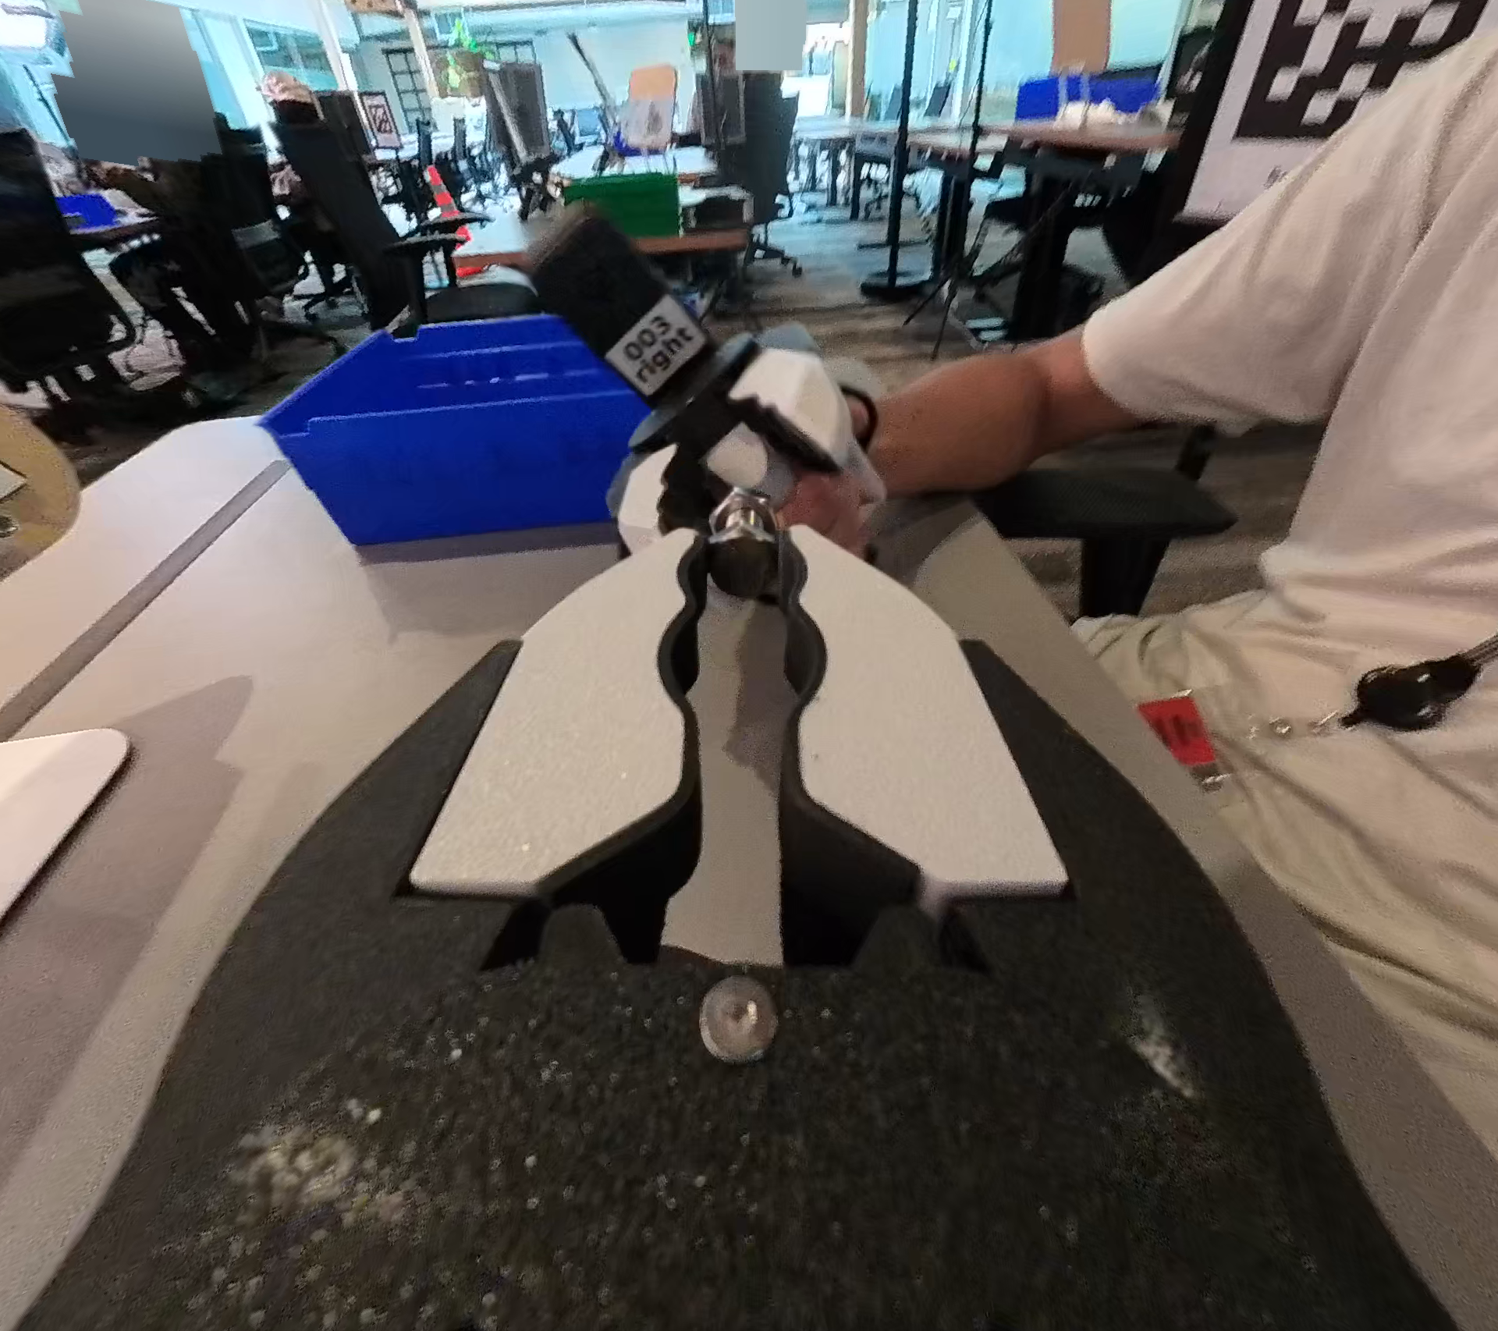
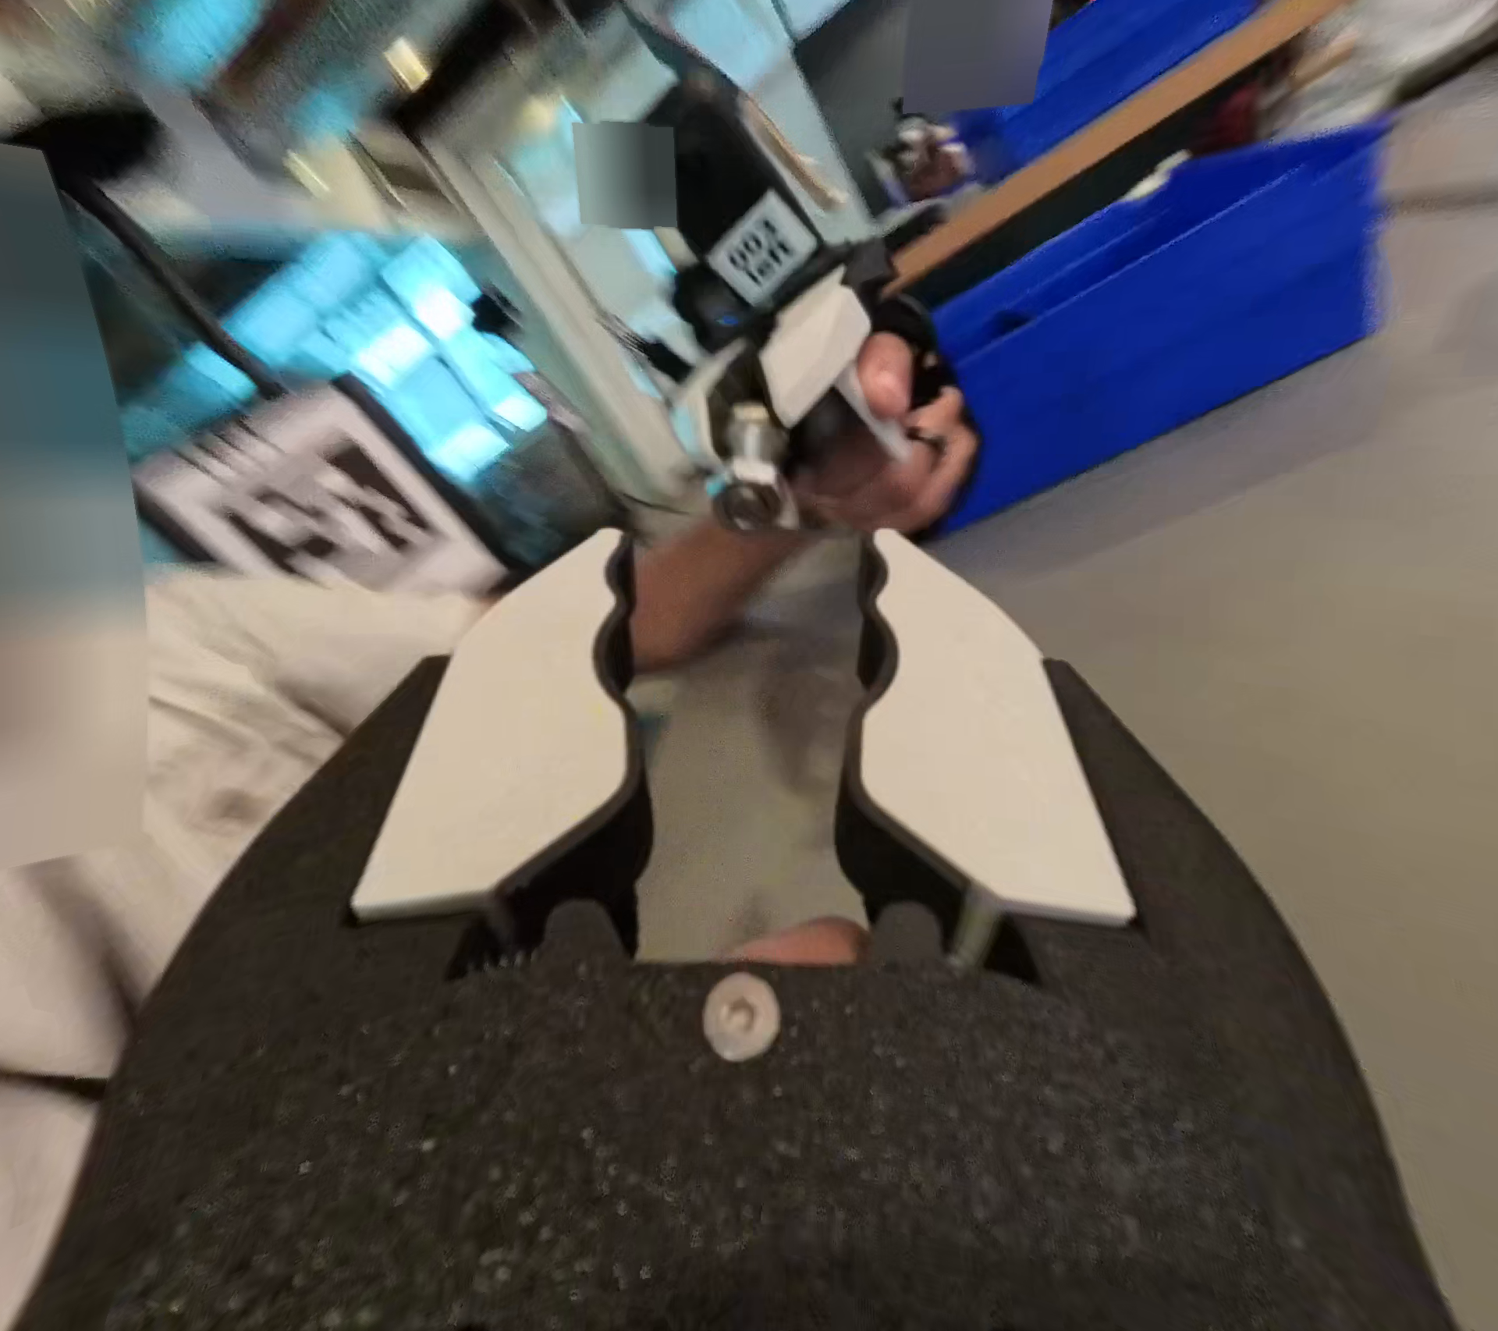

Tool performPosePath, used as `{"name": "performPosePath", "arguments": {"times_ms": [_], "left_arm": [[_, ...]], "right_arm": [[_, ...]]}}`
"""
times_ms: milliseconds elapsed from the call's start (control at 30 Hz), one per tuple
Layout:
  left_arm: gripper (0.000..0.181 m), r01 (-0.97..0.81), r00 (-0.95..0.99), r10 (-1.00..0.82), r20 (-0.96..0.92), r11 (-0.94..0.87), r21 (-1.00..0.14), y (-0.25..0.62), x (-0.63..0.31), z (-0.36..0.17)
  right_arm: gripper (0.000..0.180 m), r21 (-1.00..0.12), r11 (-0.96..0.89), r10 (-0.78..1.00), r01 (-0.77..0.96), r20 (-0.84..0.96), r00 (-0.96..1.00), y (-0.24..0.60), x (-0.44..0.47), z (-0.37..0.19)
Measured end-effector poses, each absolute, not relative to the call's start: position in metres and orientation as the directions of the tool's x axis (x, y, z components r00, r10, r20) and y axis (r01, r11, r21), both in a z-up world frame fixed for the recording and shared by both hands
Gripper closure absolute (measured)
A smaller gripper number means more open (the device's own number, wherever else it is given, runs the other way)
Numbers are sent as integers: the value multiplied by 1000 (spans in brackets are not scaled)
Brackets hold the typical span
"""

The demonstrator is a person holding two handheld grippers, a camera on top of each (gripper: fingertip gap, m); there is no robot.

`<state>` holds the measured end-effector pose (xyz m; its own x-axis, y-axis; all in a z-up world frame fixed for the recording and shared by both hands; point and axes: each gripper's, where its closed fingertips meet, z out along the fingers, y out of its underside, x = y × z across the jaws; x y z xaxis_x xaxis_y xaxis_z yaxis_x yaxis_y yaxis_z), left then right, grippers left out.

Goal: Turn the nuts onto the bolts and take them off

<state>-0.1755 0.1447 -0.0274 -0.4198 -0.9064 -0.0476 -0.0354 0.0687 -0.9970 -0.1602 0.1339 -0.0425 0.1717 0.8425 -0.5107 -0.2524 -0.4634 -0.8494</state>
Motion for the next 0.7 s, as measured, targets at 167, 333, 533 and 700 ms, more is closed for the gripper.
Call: {"name": "performPosePath", "arguments": {"times_ms": [167,333,533,700], "left_arm": [[165,-14,-489,-870,70,-72,-997,146,-180,-23],[165,-12,-533,-841,91,-100,-995,137,-181,-21],[165,-34,-564,-820,94,-91,-995,126,-179,-24],[165,-39,-572,-813,110,-107,-993,127,-181,-23]], "right_arm": [[134,-803,407,522,436,596,610,147,-149,-44],[143,-289,591,79,753,950,302,131,-164,-34],[151,-201,642,2,740,966,260,125,-172,-24],[162,-106,650,-19,753,988,155,126,-175,-28]]}}
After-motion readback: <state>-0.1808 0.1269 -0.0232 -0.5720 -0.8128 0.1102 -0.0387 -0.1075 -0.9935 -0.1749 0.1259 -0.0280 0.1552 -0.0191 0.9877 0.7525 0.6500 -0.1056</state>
